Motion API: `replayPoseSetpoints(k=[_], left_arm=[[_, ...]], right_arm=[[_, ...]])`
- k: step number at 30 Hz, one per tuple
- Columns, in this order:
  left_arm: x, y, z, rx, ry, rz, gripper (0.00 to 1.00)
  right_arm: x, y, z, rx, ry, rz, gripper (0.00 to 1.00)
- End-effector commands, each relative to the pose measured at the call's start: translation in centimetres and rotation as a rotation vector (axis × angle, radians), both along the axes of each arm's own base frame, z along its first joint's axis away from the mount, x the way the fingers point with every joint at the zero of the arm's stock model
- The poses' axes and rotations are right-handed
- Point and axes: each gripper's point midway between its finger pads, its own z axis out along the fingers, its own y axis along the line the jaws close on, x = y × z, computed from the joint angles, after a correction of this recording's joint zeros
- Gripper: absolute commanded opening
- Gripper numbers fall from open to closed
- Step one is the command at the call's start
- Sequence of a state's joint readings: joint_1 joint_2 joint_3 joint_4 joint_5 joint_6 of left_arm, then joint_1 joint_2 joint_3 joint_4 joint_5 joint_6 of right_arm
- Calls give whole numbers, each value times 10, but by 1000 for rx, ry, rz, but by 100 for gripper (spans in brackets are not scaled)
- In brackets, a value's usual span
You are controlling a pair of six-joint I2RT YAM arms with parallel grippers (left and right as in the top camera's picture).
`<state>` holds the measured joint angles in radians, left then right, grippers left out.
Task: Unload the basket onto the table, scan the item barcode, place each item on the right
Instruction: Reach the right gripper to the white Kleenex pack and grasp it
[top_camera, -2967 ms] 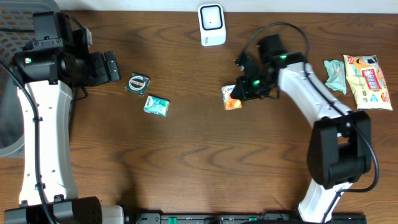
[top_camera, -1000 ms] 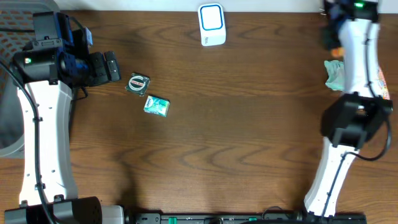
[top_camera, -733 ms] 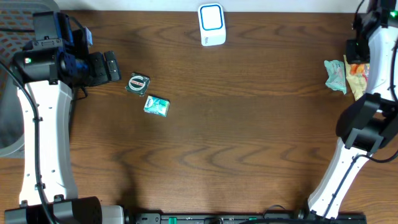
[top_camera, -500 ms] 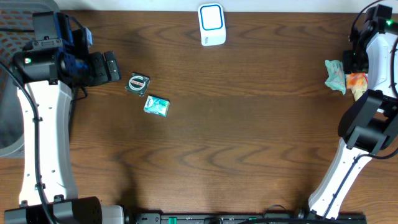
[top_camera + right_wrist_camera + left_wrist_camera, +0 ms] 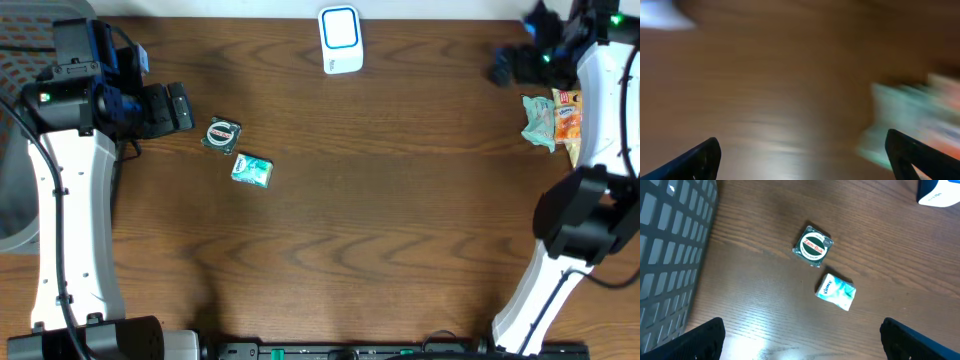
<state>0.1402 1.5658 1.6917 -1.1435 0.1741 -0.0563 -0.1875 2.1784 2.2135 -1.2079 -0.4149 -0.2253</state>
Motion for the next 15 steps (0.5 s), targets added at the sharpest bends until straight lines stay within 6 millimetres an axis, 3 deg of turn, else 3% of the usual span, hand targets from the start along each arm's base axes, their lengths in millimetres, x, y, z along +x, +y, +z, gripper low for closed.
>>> replayPoseSetpoints(k=[1,3,4,6,7,12,15], left_arm=[[0,1,-2,-3,7,10,98],[0,1,-2,-3,7,9,98],[0,1,-2,-3,7,10,98],[0,1,-2,-3,7,9,98],[0,1,-2,-3,7,9,97],[0,1,-2,-3,7,9,98],[0,1,-2,-3,7,9,98]], right_arm=[[-23,135,71,566,-80,342,99],[-27,164,67,572,-65,402,99],[-31,193,52,524,-33,446,93],[-35,223,25,394,4,483,79],[-40,247,0,283,32,514,69],[-67,333,-68,62,76,663,68],[-74,370,-99,-32,68,647,68]])
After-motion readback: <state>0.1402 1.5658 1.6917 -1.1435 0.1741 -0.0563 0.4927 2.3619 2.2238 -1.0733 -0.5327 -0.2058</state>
